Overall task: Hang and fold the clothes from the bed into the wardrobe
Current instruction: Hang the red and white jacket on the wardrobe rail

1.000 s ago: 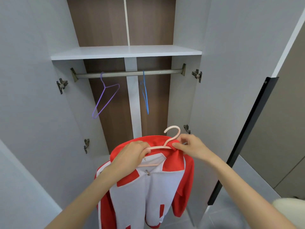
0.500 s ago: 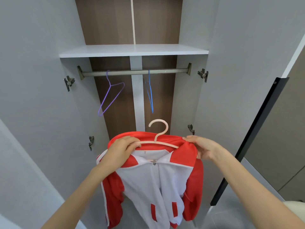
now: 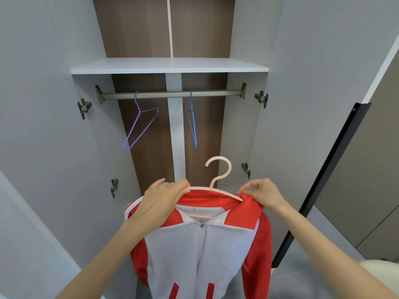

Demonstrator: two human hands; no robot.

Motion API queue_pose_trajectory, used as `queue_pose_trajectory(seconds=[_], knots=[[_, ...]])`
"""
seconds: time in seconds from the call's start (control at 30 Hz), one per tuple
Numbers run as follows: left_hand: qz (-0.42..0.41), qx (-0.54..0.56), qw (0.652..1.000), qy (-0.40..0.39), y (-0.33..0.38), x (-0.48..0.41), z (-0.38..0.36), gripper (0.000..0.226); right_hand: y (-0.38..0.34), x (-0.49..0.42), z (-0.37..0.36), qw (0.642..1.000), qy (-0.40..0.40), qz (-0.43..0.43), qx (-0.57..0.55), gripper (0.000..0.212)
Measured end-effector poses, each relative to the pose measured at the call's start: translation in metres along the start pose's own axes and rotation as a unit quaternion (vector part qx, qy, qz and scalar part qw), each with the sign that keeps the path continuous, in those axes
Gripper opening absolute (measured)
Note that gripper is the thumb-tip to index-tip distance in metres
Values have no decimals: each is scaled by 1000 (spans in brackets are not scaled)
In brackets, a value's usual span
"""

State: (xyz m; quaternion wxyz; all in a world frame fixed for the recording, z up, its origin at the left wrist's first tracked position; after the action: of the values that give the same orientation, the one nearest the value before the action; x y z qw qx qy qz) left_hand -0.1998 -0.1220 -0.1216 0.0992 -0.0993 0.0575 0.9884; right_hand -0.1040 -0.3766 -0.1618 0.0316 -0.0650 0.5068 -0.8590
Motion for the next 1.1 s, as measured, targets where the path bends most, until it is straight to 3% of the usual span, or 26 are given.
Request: queue_pose_trajectory(seconds=[0.07, 0.1, 0.13, 0.2, 0.27, 0.37, 0.67, 0.8, 0.87, 1.0, 1.1], knots=[[12, -9, 1000, 6, -2, -1, 3, 21, -1, 3, 0, 980, 15, 53, 191, 13], [19, -8, 1000, 8, -5, -2, 5, 21, -5, 5, 0, 968, 32, 80, 236, 15], [26, -5, 1000, 10, -7, -2, 6, 22, -11, 8, 0, 964, 47, 127, 228, 16], [33, -2, 999, 11, -9, -2, 7, 22, -32, 20, -1, 967, 52, 233, 90, 16], [35, 29, 999, 13, -10, -4, 8, 25, -52, 31, -10, 958, -11, 285, 14, 19], [28, 75, 996, 46, -11, -5, 13, 25, -54, 39, -38, 939, -116, 293, 137, 19], [70, 3, 986, 150, -32, 5, 36, 24, -38, 33, -23, 917, -18, 297, 267, 31], [28, 105, 986, 127, -31, 0, 36, 23, -53, 38, -24, 898, -24, 324, 297, 27], [0, 128, 984, 127, -24, -2, 36, 22, -62, 44, -31, 912, -43, 316, 258, 28], [-34, 146, 982, 114, -8, -5, 28, 21, -83, 58, -51, 949, -114, 287, 57, 27], [-5, 221, 968, 123, -13, -5, 32, 13, -91, 58, -51, 960, -94, 264, -18, 27]])
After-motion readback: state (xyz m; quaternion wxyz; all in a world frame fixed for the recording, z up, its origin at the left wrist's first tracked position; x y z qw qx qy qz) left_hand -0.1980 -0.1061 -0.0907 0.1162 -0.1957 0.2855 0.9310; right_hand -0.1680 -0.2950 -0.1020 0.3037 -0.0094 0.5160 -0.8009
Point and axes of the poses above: each hand's wrist, its own x-axis away from the middle knuckle, its own z-axis out of the back of the hand, y = z × x, the point moved 6 cm from there along -x, towards the middle knuckle, and after that the axes turned 6 degrees about -x, right-handed, at the moved point
